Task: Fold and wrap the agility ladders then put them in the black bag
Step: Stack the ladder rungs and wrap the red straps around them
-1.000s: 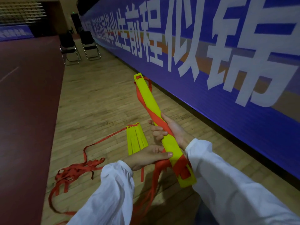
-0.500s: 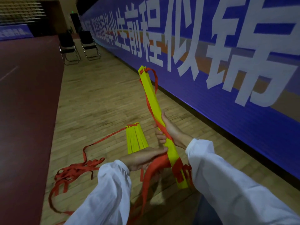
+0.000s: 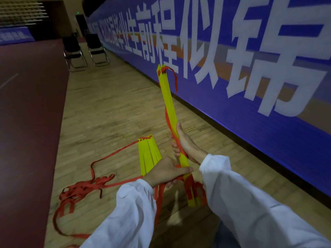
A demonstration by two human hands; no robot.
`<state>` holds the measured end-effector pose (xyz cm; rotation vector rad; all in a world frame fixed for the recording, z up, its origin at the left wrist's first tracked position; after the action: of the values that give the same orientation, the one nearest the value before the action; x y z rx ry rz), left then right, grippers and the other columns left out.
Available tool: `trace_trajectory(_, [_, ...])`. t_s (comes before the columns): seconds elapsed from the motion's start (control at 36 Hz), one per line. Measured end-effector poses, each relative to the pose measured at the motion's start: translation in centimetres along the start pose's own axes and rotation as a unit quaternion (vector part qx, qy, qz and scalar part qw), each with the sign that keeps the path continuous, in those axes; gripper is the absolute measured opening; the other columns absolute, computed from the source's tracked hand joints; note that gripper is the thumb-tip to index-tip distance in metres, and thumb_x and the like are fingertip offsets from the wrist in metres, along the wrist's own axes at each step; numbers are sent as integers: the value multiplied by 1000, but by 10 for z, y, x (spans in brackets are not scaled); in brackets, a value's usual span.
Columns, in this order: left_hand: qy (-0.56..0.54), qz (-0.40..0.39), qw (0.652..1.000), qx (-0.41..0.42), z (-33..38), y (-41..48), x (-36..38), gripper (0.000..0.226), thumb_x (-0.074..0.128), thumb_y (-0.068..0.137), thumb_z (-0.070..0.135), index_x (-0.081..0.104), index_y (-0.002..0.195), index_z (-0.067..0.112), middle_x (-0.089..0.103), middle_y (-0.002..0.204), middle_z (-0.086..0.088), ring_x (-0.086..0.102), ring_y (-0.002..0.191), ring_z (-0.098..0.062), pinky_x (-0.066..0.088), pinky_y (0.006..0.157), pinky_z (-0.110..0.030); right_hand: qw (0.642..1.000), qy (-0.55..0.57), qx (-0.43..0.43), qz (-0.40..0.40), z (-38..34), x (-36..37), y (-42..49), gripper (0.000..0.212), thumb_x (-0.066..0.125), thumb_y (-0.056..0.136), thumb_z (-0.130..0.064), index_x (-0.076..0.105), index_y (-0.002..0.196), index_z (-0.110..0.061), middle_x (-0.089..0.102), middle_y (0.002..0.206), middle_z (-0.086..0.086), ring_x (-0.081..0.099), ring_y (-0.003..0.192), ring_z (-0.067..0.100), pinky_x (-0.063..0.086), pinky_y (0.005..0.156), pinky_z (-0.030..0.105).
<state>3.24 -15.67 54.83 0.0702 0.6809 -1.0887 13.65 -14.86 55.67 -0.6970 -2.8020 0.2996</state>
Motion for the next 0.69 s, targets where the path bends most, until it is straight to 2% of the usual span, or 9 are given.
trace_trajectory(0.08, [-31, -15, 999, -2, -1, -1, -1, 55, 67, 83, 49, 52, 47, 11, 50, 37, -2, 46, 33, -13, 42, 47, -23, 998, 27, 35, -46, 1, 1, 1, 69, 15, 88, -76, 45, 84, -14, 38, 55, 2, 36, 39, 13, 30, 40, 20])
trace_trajectory(0.14, [-68, -28, 997, -3, -2, -2, -2, 53, 67, 85, 46, 53, 48, 11, 50, 36, 0, 44, 32, -11, 41, 46, -24, 990, 76, 69, -93, 1, 0, 2, 69, 16, 91, -72, 50, 88, -13, 49, 59, 5, 48, 48, 17, 38, 48, 24])
trace_trajectory(0.25, [-120, -51, 991, 16, -3, -5, -4, 49, 66, 85, 46, 56, 50, 14, 53, 42, 0, 45, 34, -10, 39, 45, -23, 956, 207, 108, -179, 3, 1, -6, 33, 43, 95, -40, 60, 100, -12, 68, 87, 7, 69, 83, 25, 56, 75, 38])
trace_trajectory(0.31, [-127, -58, 990, 20, -4, -6, -3, 48, 66, 85, 46, 58, 51, 13, 55, 44, -1, 46, 35, -9, 37, 45, -22, 938, 262, 113, -195, 5, 2, -10, 25, 51, 90, -29, 64, 101, -11, 70, 99, 10, 70, 91, 28, 58, 78, 40])
trace_trajectory(0.36, [-127, -60, 990, 13, -6, -7, -2, 45, 67, 84, 48, 61, 55, 14, 58, 49, -4, 49, 39, -9, 38, 47, -22, 925, 300, 113, -201, 6, 5, -12, 24, 51, 88, -25, 63, 101, -10, 71, 101, 11, 72, 86, 27, 60, 66, 35])
trace_trajectory(0.44, [-150, -85, 985, 2, -6, -9, 1, 39, 65, 84, 49, 66, 66, 15, 63, 55, -4, 54, 44, -10, 42, 50, -22, 926, 307, 111, -190, 10, 5, -10, 26, 50, 87, -24, 69, 95, -9, 71, 91, 8, 71, 68, 18, 56, 49, 26])
trace_trajectory(0.53, [-182, -123, 975, -12, -7, -13, 4, 44, 65, 81, 53, 71, 77, 10, 66, 63, -9, 57, 44, -13, 48, 47, -22, 935, 287, 101, -184, 11, 4, -8, 26, 52, 84, -25, 73, 88, -9, 67, 79, 2, 64, 58, 9, 53, 47, 23])
trace_trajectory(0.61, [-191, -151, 969, -39, -11, -14, 5, 61, 70, 72, 64, 72, 89, 6, 64, 83, -22, 60, 46, -13, 48, 46, -22, 942, 269, 90, -179, 10, 3, -8, 21, 51, 84, -24, 63, 95, -11, 63, 73, 0, 62, 55, 8, 53, 48, 21])
trace_trajectory(0.69, [-215, -195, 954, -80, -14, -16, 6, 57, 68, 75, 58, 70, 98, 5, 68, 84, -16, 64, 52, -11, 54, 52, -22, 950, 244, 77, -179, 8, 3, -9, 18, 45, 93, -23, 59, 95, -11, 64, 70, -1, 63, 55, 7, 53, 50, 21])
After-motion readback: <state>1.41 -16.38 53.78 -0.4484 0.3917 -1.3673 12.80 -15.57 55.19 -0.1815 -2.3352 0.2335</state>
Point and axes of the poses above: each hand's wrist, its own y-axis towards the middle knuckle, its own x-axis out of the palm, z = x × y, the point moved 6 cm from there along y, towards the middle knuckle
